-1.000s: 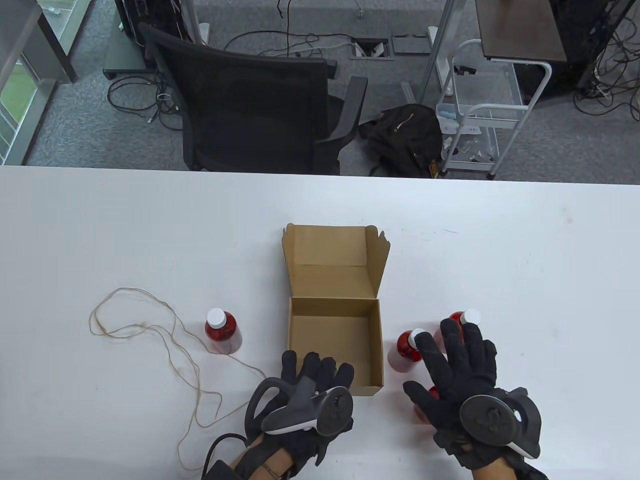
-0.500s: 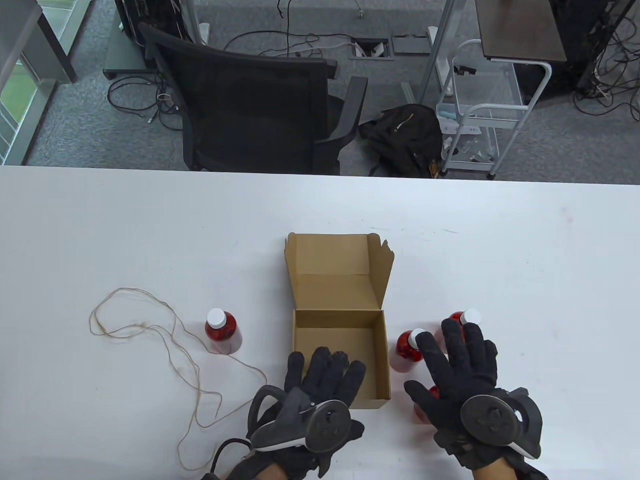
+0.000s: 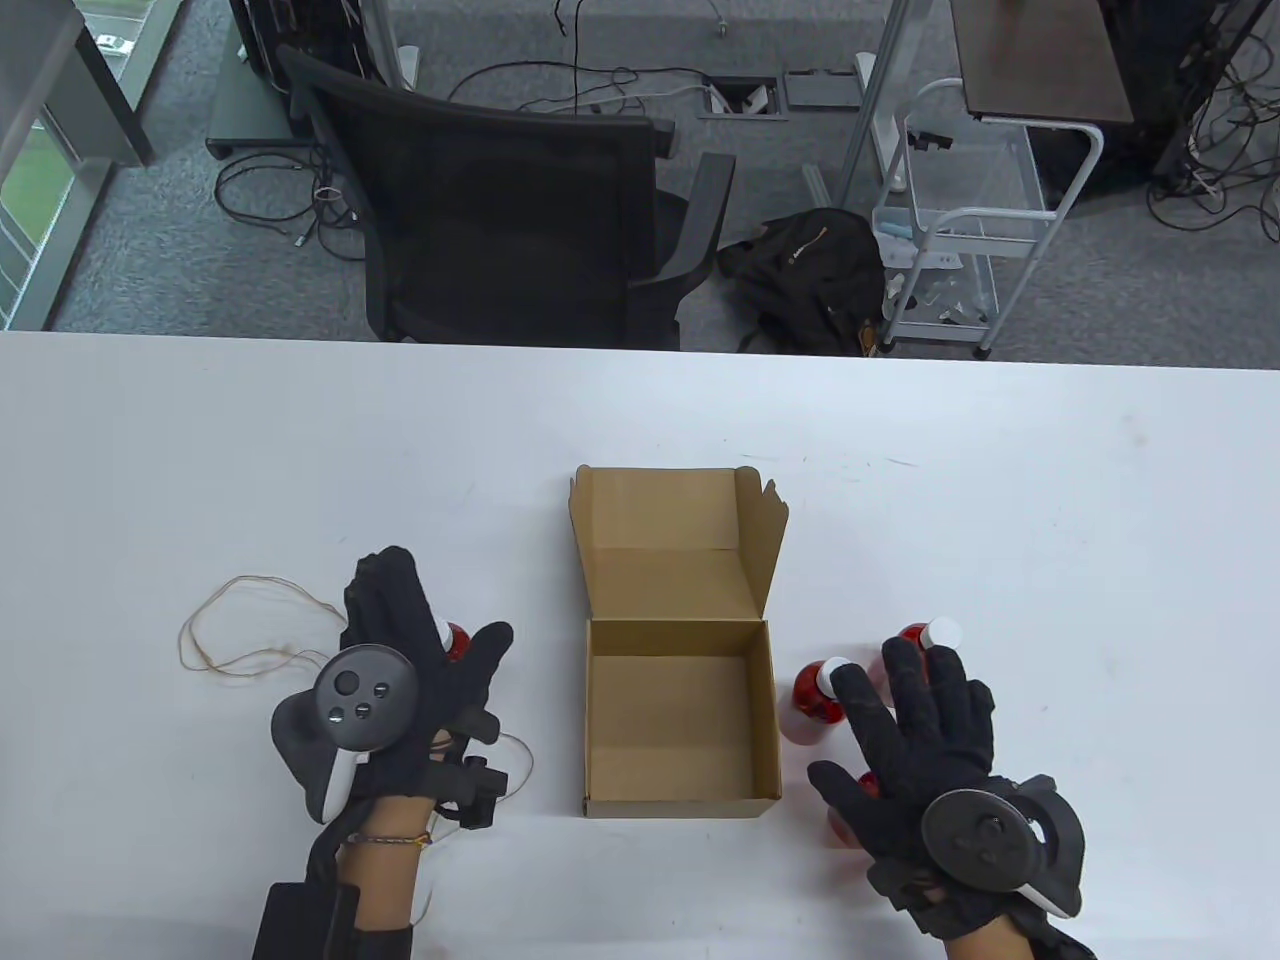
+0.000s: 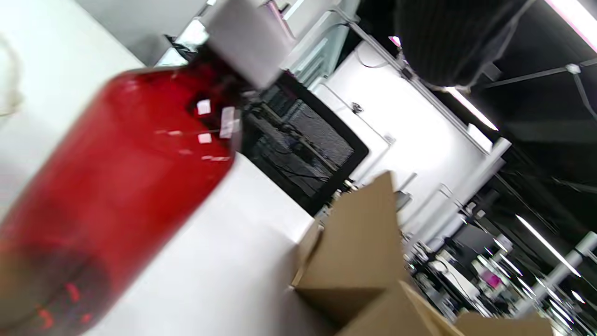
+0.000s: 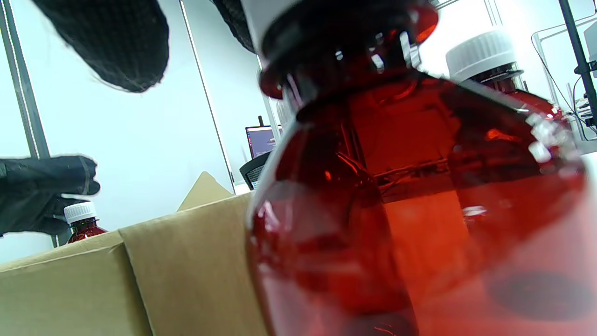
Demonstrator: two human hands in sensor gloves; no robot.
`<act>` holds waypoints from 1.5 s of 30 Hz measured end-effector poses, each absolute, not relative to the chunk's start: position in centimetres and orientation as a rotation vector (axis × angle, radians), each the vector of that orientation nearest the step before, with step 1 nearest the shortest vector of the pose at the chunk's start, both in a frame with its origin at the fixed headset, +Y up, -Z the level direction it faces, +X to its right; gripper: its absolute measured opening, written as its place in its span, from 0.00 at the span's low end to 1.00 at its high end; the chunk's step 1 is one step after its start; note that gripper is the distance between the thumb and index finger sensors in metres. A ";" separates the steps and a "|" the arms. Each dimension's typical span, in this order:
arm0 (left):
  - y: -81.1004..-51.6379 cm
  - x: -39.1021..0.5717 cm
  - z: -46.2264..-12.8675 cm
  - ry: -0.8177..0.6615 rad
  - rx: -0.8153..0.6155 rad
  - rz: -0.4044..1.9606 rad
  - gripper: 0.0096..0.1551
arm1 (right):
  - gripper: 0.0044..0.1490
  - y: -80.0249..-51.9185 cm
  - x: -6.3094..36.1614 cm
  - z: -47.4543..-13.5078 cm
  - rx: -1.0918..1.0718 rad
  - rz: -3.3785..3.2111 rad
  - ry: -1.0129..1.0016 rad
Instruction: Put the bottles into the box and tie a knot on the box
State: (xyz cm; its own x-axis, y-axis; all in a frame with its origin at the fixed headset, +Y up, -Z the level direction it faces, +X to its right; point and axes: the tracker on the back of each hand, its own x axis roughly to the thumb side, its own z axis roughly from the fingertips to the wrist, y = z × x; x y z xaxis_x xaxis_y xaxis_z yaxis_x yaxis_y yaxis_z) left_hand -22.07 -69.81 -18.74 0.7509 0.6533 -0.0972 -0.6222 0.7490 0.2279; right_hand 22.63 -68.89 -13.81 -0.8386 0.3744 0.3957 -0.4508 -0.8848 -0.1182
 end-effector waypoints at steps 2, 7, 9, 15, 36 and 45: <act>-71.2 -22.8 -19.1 0.188 0.160 0.732 0.72 | 0.52 -68.9 22.6 -13.8 0.510 2.641 -0.289; -74.6 -24.0 -19.7 0.241 0.130 0.965 0.70 | 0.52 -68.9 22.6 -13.8 0.512 2.641 -0.287; -75.5 -24.0 -19.7 0.236 0.124 0.967 0.70 | 0.52 -68.9 22.6 -13.8 0.512 2.643 -0.288; -76.1 -23.9 -20.1 0.218 0.086 0.963 0.61 | 0.52 -68.9 22.7 -13.8 0.510 2.641 -0.286; -72.8 -21.6 -19.5 0.129 0.082 0.758 0.63 | 0.51 -68.9 22.5 -13.8 0.527 2.626 -0.274; -65.2 -13.1 -18.7 -0.142 0.134 0.718 0.67 | 0.51 -68.9 22.5 -13.8 0.525 2.629 -0.272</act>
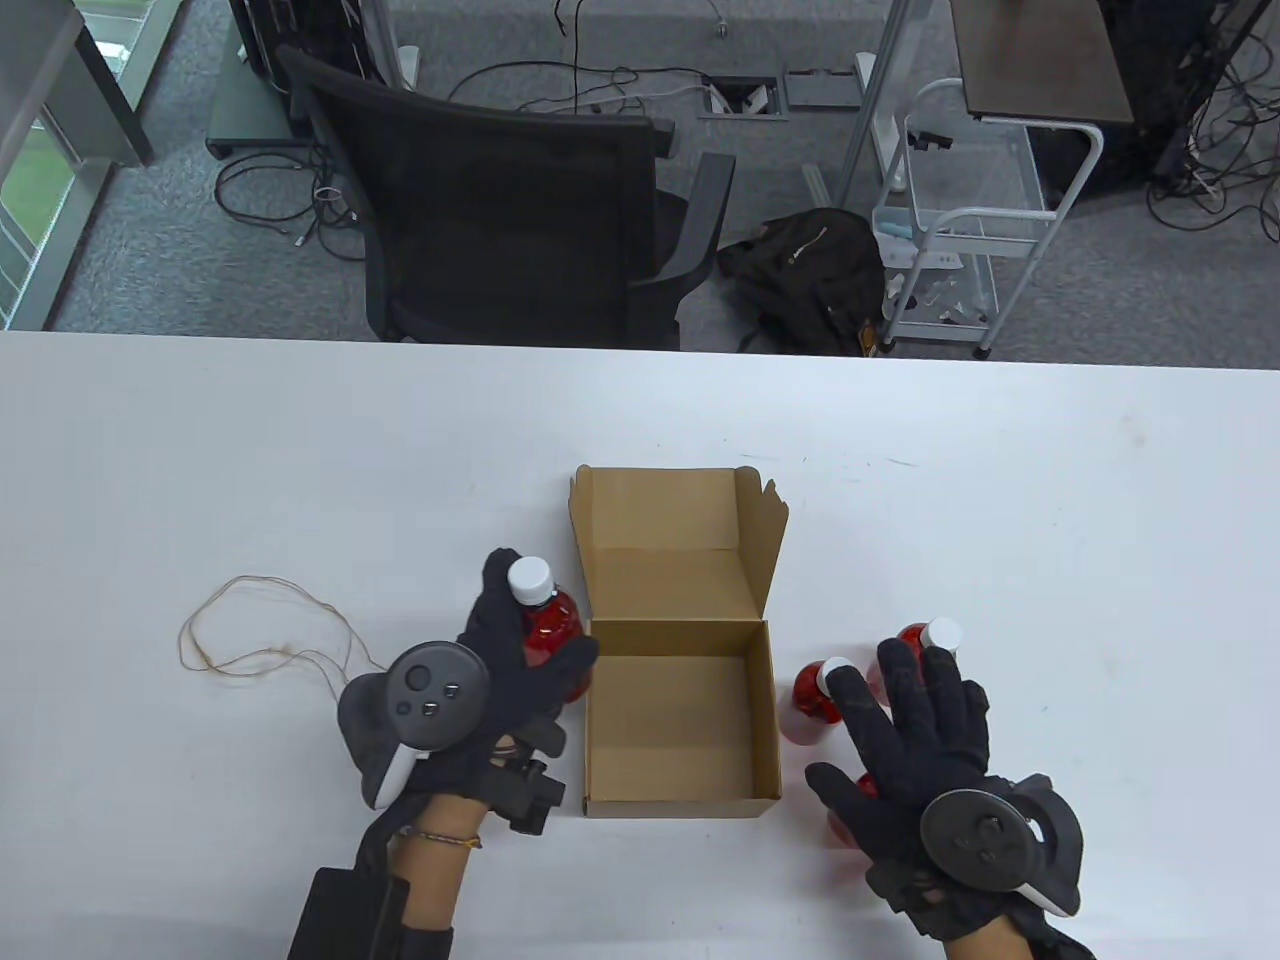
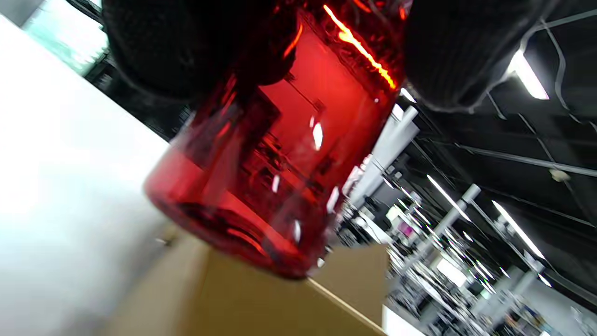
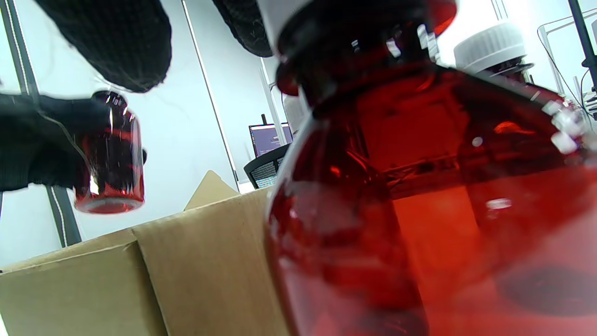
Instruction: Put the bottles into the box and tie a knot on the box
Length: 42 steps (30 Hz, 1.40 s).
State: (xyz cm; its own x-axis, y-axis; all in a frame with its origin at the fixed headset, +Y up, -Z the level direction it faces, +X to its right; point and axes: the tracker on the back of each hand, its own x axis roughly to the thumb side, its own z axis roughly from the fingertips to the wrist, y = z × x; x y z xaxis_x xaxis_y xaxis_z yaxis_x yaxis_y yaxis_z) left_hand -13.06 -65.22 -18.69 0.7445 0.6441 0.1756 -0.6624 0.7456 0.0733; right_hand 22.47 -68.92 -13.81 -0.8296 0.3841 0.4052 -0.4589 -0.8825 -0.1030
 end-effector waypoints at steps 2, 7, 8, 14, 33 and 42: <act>-65.0 -10.5 -18.5 -0.167 0.095 0.709 0.68 | 0.51 -68.9 22.5 -13.8 0.525 2.628 -0.268; -66.9 -6.3 -19.1 -0.144 -0.028 0.633 0.68 | 0.51 -69.0 22.4 -13.8 0.526 2.631 -0.258; -67.4 -5.5 -19.3 -0.125 -0.032 0.606 0.67 | 0.51 -69.0 22.4 -13.8 0.527 2.631 -0.259; -69.5 -3.2 -21.1 -0.030 -0.214 0.411 0.63 | 0.51 -68.9 22.5 -13.8 0.527 2.623 -0.268; -71.3 -0.6 -20.7 -0.008 -0.369 0.259 0.64 | 0.51 -68.9 22.5 -13.8 0.530 2.618 -0.268; -72.0 -1.4 -21.7 0.031 -0.480 0.342 0.61 | 0.51 -68.9 22.5 -13.8 0.530 2.616 -0.266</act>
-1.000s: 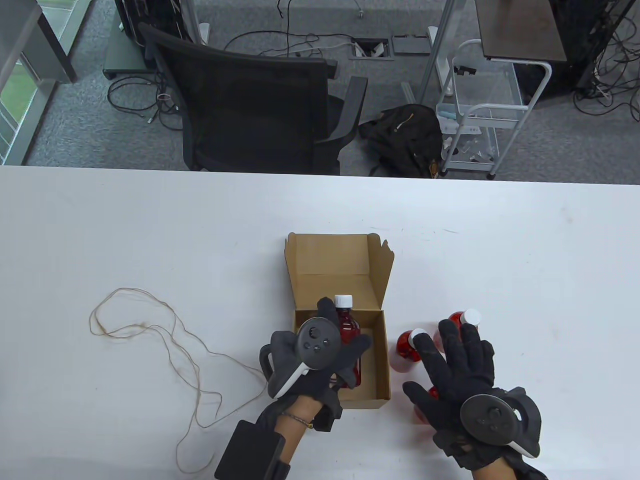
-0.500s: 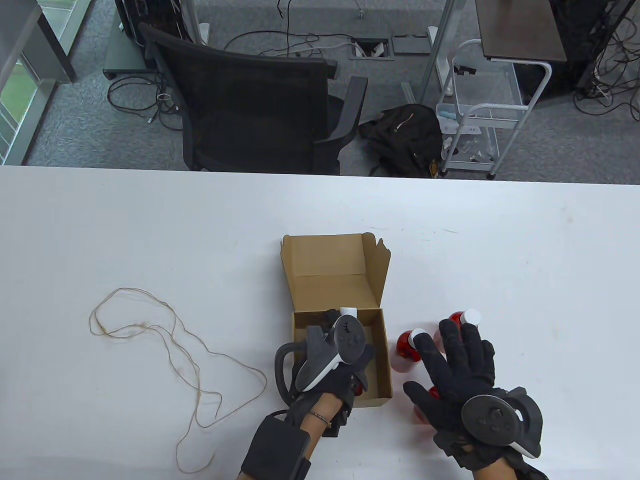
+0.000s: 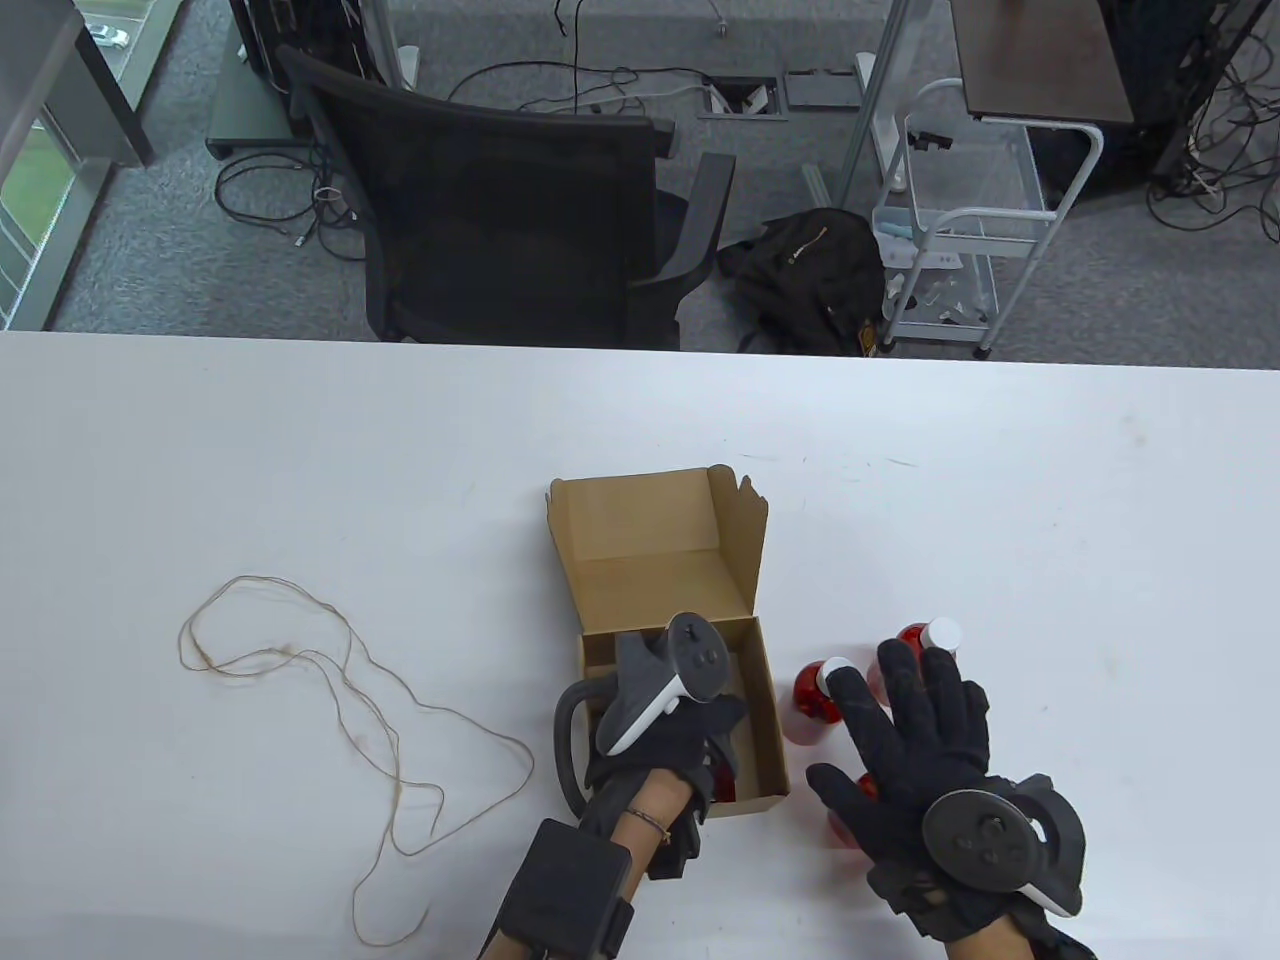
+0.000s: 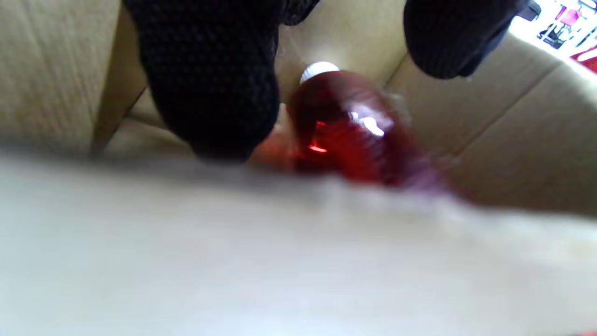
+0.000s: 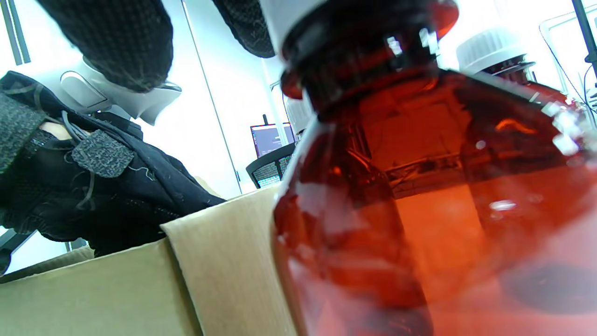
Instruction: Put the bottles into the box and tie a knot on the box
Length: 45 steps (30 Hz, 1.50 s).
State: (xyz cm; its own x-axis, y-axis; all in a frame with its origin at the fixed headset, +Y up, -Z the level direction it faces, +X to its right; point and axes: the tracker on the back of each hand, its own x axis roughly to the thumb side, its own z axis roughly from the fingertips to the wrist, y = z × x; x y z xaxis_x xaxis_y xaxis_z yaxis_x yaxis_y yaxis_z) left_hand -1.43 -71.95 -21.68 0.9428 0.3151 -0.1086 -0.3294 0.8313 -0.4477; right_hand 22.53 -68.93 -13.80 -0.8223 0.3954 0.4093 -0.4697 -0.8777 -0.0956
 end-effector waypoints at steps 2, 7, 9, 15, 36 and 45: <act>-71.5 -1.8 -21.5 0.025 -0.450 0.362 0.61 | 0.51 -68.9 22.5 -13.8 0.530 2.616 -0.266; -68.3 -3.1 -20.4 -0.047 -0.313 0.438 0.61 | 0.51 -69.1 22.5 -13.9 0.531 2.623 -0.254; -66.7 -3.9 -19.6 -0.103 -0.191 0.454 0.60 | 0.51 -69.1 22.4 -13.9 0.531 2.622 -0.256; -62.8 -7.9 -16.5 -0.195 0.214 0.362 0.57 | 0.51 -69.1 22.4 -13.9 0.528 2.624 -0.252; -73.5 -17.5 -16.1 -0.113 0.097 0.028 0.61 | 0.55 -68.4 25.4 -14.0 0.428 2.368 -0.394; -74.0 -18.9 -15.9 -0.089 0.065 0.076 0.60 | 0.56 -69.8 29.1 -15.2 0.437 2.188 0.045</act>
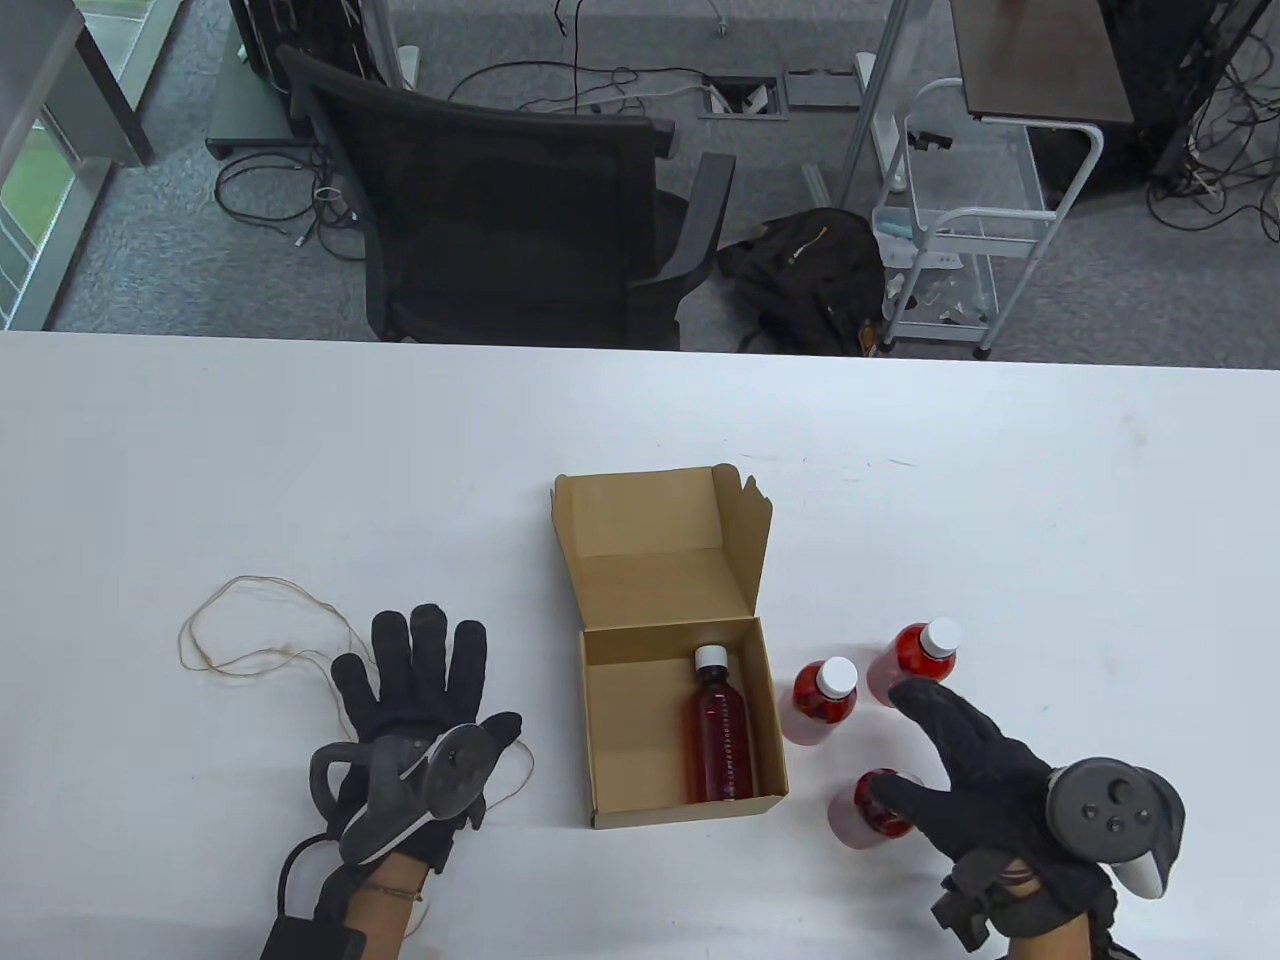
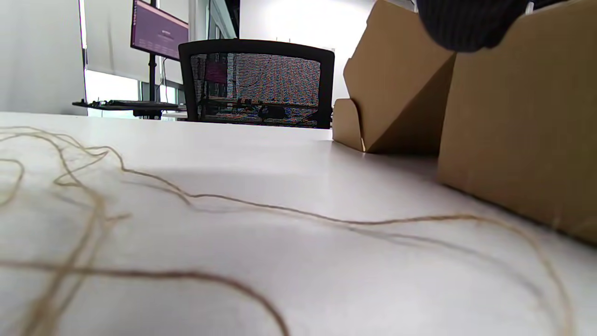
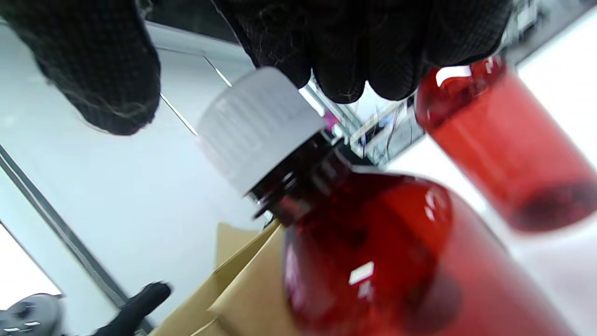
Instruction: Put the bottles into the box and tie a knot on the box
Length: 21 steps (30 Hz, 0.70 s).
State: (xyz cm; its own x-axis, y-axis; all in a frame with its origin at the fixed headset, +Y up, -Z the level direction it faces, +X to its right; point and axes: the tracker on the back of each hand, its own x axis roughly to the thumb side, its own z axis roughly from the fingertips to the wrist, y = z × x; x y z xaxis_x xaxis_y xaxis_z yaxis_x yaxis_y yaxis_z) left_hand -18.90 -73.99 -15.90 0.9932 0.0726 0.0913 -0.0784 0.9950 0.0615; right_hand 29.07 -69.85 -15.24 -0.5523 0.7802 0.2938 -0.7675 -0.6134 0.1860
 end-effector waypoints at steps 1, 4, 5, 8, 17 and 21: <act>-74.0 -18.9 -15.9 -0.086 0.068 0.081 0.61 | 0.57 -70.2 29.2 -15.4 0.451 2.164 0.100; -74.1 -18.8 -15.8 -0.094 0.061 0.077 0.60 | 0.59 -71.5 29.1 -16.0 0.457 2.136 0.269; -74.2 -18.8 -15.9 -0.096 0.058 0.068 0.60 | 0.59 -71.9 29.1 -16.2 0.444 2.146 0.276; -74.4 -18.6 -15.8 -0.103 0.047 0.066 0.60 | 0.53 -73.0 29.2 -16.7 0.428 2.128 0.342; -74.5 -18.3 -15.8 -0.118 0.025 0.080 0.60 | 0.53 -75.2 28.2 -17.4 0.409 2.133 0.502; -74.6 -18.2 -15.8 -0.121 0.029 0.085 0.60 | 0.53 -74.4 27.4 -17.2 0.457 2.178 0.472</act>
